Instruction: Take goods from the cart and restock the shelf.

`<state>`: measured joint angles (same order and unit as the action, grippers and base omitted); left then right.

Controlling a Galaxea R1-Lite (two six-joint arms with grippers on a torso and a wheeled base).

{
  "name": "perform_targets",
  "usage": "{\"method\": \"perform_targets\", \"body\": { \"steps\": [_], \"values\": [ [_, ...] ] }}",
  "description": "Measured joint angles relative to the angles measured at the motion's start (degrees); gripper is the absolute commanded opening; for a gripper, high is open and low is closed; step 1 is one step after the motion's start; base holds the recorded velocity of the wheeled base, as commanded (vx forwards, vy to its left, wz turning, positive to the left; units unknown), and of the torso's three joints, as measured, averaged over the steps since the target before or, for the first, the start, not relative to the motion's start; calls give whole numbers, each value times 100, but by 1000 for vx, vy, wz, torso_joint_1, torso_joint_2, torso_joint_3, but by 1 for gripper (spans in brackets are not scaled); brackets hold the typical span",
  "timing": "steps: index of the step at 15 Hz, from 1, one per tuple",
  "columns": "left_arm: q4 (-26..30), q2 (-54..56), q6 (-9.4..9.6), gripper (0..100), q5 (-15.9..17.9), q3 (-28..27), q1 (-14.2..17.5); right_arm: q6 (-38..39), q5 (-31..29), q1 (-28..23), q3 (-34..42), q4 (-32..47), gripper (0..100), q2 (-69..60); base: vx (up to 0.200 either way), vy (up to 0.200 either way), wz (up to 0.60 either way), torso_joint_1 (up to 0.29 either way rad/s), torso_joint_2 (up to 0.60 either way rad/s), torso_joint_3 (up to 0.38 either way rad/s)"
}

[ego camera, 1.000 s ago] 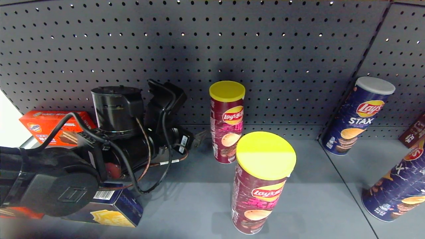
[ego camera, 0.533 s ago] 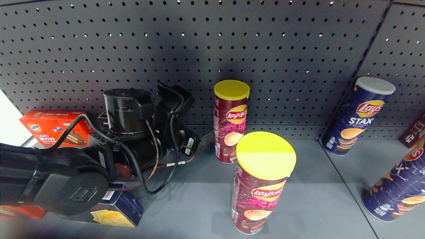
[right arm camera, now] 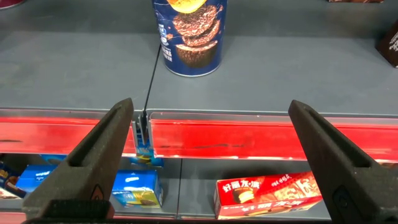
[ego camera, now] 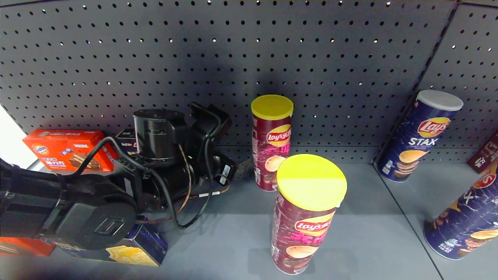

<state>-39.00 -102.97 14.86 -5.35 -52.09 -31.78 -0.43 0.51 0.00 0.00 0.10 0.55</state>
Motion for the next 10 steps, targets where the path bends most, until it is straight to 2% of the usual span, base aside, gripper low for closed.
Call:
{"method": "perform_targets", "body": {
  "steps": [3,10],
  "values": [
    [2,173,167,100,21,221,-11,0,0,0,0,0,100,0,0,0,0,0,0,0],
    [-9,218,169,100,35,133,-107,0,0,0,0,0,100,0,0,0,0,0,0,0]
  ]
}}
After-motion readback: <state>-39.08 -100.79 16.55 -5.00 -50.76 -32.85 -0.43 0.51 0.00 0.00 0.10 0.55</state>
